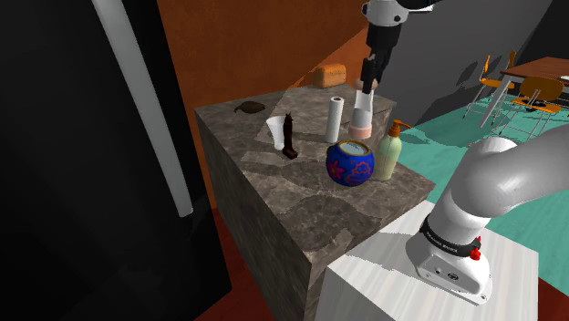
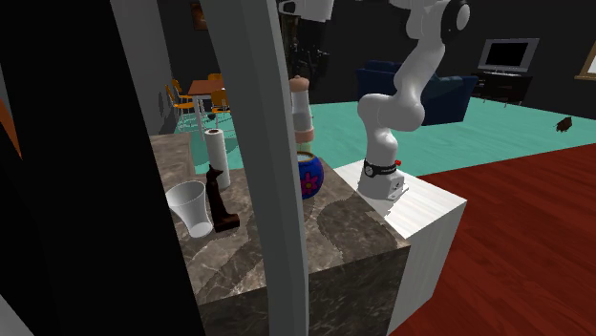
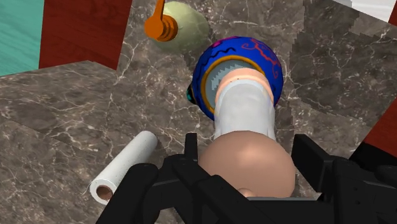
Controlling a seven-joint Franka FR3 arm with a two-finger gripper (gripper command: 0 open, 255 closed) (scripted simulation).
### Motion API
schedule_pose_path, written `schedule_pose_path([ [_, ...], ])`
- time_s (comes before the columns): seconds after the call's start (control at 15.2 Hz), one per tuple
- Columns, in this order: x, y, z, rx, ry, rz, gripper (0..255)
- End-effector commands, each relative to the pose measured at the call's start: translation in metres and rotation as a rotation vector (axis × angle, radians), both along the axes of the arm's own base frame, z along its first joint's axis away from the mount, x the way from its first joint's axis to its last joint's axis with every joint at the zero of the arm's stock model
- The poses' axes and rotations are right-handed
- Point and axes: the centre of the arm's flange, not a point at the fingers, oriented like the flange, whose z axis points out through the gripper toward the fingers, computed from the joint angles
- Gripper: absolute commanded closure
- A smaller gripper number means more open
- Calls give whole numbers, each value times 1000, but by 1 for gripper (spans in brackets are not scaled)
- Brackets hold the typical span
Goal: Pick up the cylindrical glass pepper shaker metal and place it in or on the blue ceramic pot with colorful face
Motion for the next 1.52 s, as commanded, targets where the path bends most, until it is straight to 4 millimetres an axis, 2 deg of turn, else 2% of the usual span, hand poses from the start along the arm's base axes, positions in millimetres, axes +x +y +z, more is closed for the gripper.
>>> schedule_pose_path([
  [0.0, 0, 0, -11, 0, -1, 0, 255],
  [0.53, 0, 0, -56, 0, -1, 0, 255],
  [1.06, 0, 0, -56, 0, -1, 0, 255],
  [1.12, 0, 0, -56, 0, -1, 0, 0],
  [1.45, 0, 0, -56, 0, -1, 0, 0],
])
